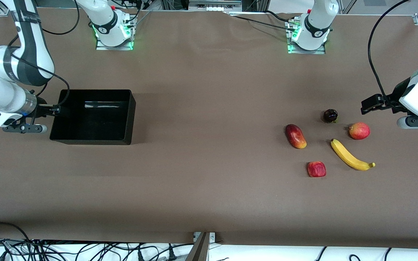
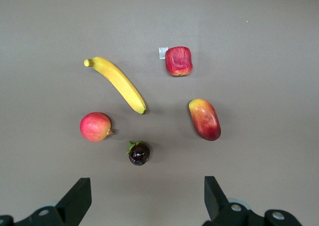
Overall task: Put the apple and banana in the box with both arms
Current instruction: 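Reach the right gripper to the black box rim and grasp it, then drag the black box with the right gripper toward the fruit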
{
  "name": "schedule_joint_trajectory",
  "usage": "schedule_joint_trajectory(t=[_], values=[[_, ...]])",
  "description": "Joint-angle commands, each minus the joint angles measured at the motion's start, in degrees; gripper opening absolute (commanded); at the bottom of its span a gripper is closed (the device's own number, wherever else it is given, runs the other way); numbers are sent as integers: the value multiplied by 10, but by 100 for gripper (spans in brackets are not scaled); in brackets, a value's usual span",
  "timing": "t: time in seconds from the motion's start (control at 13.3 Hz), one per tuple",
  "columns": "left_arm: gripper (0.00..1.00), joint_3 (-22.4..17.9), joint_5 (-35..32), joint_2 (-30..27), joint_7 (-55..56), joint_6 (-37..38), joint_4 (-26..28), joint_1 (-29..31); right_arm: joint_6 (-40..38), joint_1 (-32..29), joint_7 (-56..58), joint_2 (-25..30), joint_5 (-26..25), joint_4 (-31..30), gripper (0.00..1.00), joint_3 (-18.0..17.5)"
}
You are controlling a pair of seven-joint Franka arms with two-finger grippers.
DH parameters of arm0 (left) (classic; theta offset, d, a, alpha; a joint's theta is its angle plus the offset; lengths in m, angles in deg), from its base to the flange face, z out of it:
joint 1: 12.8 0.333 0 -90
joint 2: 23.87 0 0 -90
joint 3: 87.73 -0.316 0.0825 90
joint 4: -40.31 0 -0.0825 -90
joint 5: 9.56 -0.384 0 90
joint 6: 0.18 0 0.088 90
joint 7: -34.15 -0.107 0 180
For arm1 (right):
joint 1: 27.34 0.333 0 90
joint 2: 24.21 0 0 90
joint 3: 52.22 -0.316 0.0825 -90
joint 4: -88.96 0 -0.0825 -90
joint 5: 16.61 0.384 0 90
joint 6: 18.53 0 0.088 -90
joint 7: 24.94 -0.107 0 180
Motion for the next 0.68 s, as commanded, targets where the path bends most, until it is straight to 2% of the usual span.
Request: schedule_joint_trajectory(t=[0.0, 0.38, 0.6], values=[[100, -2, 2, 10, 3, 12, -19, -4, 84, -3, 21, 12, -8, -76, 100, 19], [100, -2, 3, 9, 3, 12, -19, -4, 110, -3, 104, -24, -4, -77, 99, 79], [100, -2, 3, 10, 0, 12, -19, -4, 131, -9, 106, -35, 2, -91, 95, 84]])
